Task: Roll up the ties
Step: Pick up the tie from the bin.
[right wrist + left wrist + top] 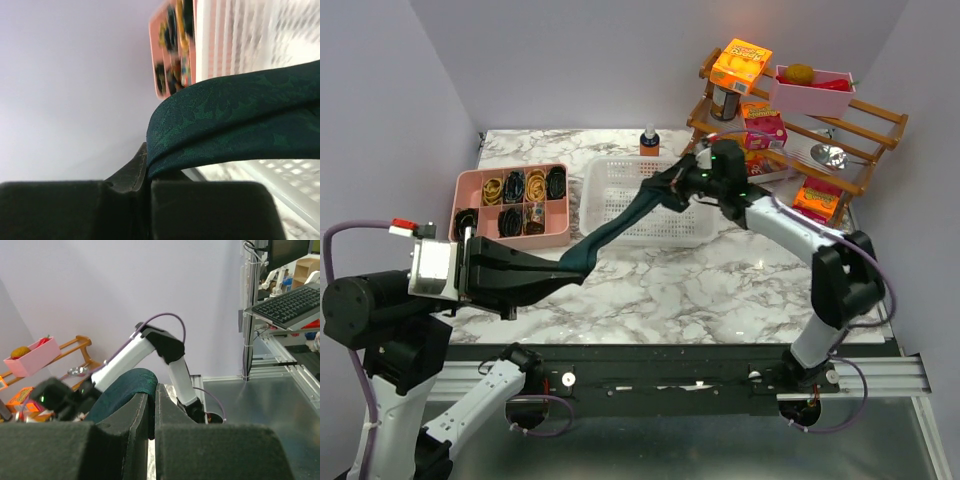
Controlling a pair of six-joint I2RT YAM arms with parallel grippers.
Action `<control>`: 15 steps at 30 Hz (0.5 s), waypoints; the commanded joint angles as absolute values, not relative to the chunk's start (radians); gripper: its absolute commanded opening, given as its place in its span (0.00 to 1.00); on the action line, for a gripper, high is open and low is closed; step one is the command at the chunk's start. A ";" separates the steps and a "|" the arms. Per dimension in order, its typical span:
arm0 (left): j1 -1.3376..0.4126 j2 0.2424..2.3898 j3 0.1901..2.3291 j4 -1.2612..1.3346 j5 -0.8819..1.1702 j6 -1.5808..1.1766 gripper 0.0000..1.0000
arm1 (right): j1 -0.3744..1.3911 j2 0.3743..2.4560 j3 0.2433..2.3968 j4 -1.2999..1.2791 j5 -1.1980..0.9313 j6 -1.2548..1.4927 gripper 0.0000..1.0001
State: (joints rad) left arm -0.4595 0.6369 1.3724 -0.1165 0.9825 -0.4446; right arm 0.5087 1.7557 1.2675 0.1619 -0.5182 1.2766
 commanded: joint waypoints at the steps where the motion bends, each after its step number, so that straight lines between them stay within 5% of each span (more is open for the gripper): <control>1: -0.462 0.659 1.312 0.020 1.028 -0.512 0.00 | 0.397 1.535 1.174 0.058 -0.367 1.106 0.04; 8: -0.469 0.778 1.163 0.429 1.078 -0.719 0.00 | 0.238 1.235 1.023 -0.087 -0.285 1.003 0.04; 15: -0.646 0.951 1.166 0.537 1.054 -0.704 0.00 | 0.068 1.001 0.855 -0.212 -0.267 0.933 0.04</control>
